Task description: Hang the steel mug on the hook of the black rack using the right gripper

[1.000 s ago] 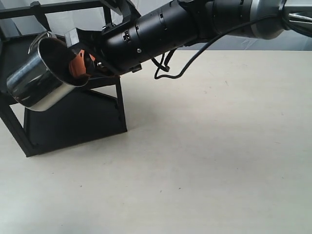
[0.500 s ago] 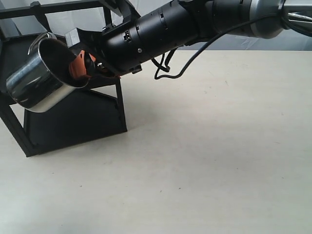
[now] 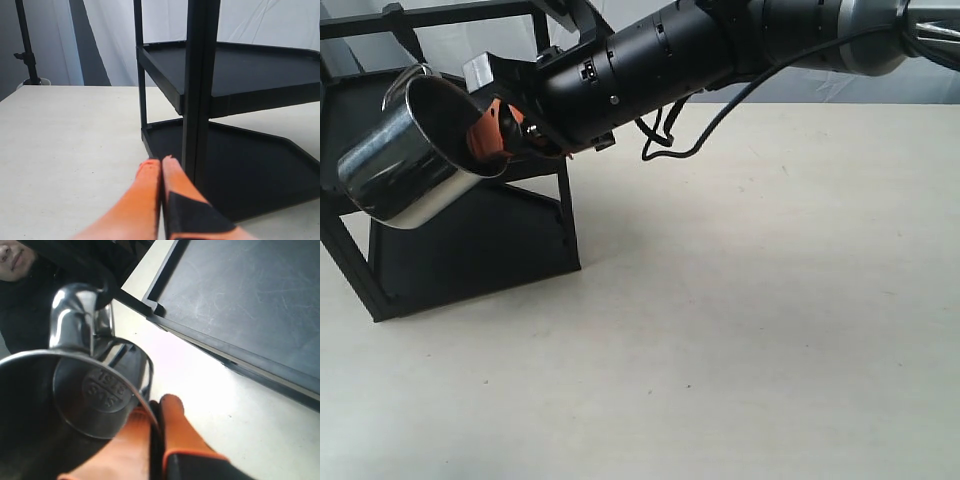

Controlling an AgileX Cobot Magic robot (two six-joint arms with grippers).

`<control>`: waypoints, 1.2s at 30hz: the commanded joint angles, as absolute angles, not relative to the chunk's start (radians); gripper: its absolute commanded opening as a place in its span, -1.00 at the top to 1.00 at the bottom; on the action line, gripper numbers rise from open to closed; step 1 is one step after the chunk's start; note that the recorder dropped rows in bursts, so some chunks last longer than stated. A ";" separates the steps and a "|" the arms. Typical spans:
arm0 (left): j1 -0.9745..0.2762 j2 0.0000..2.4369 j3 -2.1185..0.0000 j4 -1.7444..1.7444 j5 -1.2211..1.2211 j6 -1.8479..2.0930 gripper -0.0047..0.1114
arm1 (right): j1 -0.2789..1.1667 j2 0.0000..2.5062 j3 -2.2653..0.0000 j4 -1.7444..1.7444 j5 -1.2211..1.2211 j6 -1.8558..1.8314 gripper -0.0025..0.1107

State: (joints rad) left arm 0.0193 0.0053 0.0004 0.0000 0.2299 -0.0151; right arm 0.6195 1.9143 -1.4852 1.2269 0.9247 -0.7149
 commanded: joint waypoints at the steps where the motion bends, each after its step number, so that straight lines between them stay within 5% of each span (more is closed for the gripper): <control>1: 0.018 0.000 0.000 0.000 0.231 -0.017 0.89 | 0.606 1.929 -1.479 1.171 0.952 -0.706 0.97; 36: 0.018 0.000 0.000 0.000 0.231 -0.017 0.89 | 0.606 1.929 -1.479 1.106 0.962 -0.704 0.97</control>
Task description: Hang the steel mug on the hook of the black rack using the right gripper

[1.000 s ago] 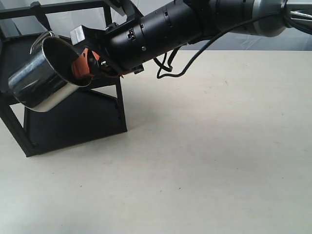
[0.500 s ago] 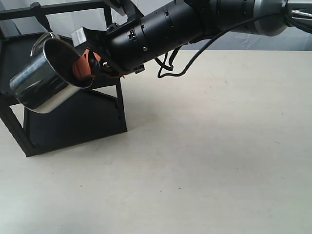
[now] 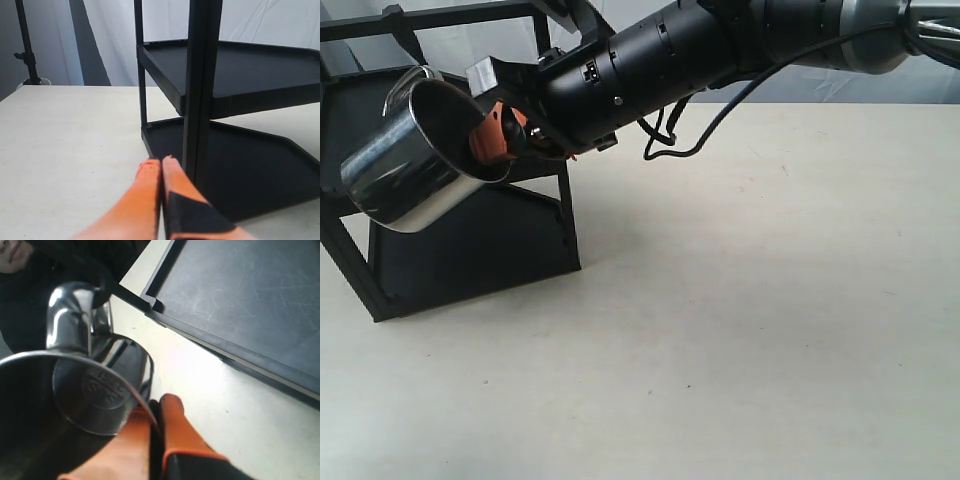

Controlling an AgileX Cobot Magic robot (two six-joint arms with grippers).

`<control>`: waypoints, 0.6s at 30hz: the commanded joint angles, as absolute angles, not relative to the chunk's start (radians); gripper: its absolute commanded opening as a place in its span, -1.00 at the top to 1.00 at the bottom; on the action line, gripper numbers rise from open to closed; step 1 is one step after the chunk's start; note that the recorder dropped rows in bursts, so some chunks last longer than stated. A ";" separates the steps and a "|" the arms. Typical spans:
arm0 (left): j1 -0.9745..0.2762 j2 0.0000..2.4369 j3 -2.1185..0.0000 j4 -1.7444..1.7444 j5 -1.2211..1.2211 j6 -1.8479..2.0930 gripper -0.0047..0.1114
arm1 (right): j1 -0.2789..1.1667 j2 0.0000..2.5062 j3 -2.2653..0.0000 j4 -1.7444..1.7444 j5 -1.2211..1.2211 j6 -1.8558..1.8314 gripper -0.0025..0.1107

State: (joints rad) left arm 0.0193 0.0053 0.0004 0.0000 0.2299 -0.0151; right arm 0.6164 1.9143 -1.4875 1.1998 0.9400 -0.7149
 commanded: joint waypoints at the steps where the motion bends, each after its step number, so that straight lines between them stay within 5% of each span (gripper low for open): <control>1: 0.018 0.000 0.000 0.000 0.231 -0.017 0.89 | 0.606 1.929 -1.479 1.106 0.964 -0.704 0.97; 13: 0.018 0.000 0.000 0.000 0.231 -0.017 0.89 | 0.606 1.929 -1.479 1.102 0.972 -0.704 0.96; 18: 0.018 0.000 0.000 0.000 0.231 -0.017 0.89 | 0.606 1.929 -1.479 1.102 0.974 -0.704 0.60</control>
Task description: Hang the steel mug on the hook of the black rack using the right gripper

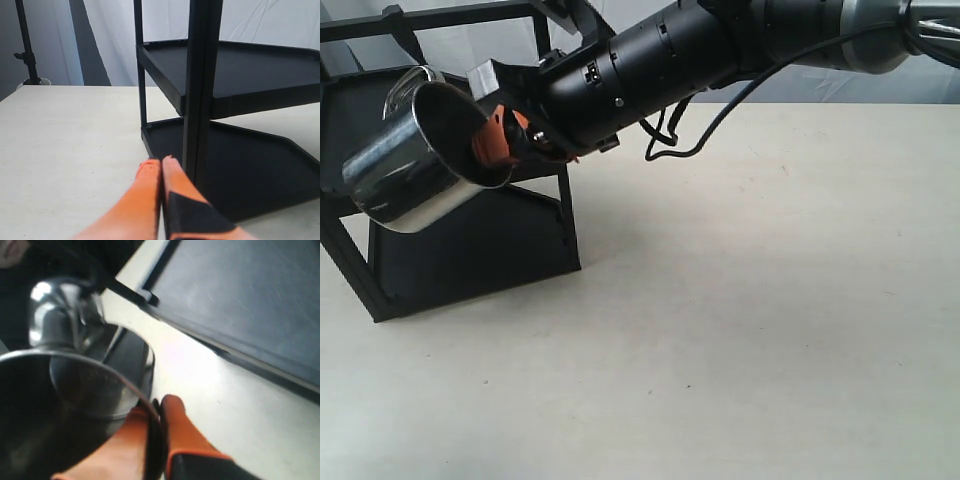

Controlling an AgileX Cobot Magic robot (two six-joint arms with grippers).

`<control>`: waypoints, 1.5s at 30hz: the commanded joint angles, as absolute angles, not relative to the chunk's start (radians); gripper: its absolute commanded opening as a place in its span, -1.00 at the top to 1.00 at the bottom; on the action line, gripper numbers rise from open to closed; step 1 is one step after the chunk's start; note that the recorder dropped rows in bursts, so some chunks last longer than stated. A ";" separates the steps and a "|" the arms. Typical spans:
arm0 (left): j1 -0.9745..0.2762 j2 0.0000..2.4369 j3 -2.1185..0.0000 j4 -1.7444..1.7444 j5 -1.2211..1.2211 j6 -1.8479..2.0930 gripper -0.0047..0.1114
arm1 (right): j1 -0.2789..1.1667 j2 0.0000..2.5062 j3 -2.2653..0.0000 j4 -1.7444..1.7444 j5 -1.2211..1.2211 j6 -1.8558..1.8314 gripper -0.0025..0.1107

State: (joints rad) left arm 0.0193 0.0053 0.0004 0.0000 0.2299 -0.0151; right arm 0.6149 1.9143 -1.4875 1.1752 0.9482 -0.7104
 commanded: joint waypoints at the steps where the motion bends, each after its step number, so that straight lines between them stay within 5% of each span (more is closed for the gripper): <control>1: 0.018 0.000 0.000 0.000 0.231 -0.017 0.89 | 0.606 1.929 -1.479 1.102 0.978 -0.704 0.50; 3: 0.018 0.000 0.000 0.000 0.231 -0.017 0.89 | 0.606 1.929 -1.479 1.100 0.980 -0.704 0.38; 37: 0.018 0.000 0.000 0.000 0.231 -0.017 0.89 | 0.542 1.875 -1.479 1.124 1.158 -0.706 0.39; 39: 0.018 0.000 0.000 0.000 0.231 -0.017 0.89 | 0.535 1.857 -1.479 1.089 1.183 -0.706 0.48; 42: 0.018 0.000 0.000 0.000 0.231 -0.017 0.89 | 0.518 1.816 -1.479 1.016 1.181 -0.696 0.93; 45: 0.018 0.000 0.000 0.000 0.231 -0.017 0.89 | 0.498 1.757 -1.479 0.925 1.148 -0.650 0.96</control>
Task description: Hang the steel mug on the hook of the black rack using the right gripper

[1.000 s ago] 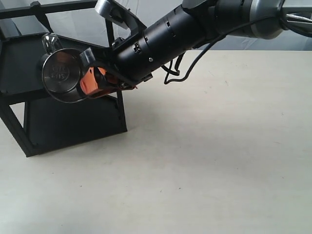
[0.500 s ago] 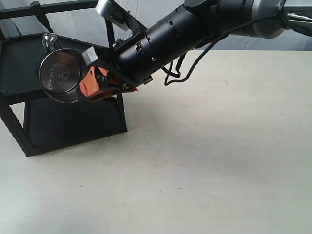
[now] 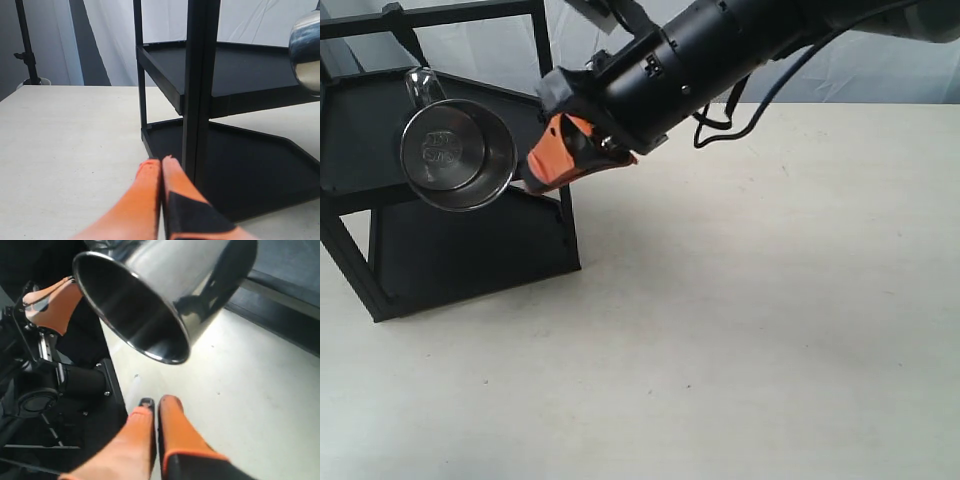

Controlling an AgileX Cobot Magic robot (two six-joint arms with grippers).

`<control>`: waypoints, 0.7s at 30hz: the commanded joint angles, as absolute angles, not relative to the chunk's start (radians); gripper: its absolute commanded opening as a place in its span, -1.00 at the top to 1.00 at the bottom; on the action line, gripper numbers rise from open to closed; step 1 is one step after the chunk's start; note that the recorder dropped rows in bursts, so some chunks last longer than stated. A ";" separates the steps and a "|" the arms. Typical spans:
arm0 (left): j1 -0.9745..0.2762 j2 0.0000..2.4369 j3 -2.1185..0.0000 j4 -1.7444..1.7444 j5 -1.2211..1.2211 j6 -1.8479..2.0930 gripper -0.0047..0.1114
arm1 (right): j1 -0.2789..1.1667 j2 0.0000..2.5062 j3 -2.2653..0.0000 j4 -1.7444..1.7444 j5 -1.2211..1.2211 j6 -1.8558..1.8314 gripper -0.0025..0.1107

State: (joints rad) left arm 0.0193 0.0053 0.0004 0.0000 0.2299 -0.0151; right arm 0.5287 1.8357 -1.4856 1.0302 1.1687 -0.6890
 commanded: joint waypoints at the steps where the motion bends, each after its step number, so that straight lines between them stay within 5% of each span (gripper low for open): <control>1: 0.018 0.000 0.000 0.000 0.231 -0.017 0.89 | 0.496 1.737 -1.477 0.882 1.132 -0.636 0.96; 14: 0.018 0.000 0.000 0.000 0.231 -0.017 0.89 | 0.489 1.125 -0.869 0.522 0.361 -0.382 0.96; 21: 0.018 0.000 0.000 0.000 0.231 -0.017 0.89 | 0.489 0.861 -0.559 0.621 0.404 -0.320 0.96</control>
State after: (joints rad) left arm 0.0193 0.0053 0.0004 0.0000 0.2299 -0.0151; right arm 0.4933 0.9439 -0.6401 0.5834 0.3645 -0.3421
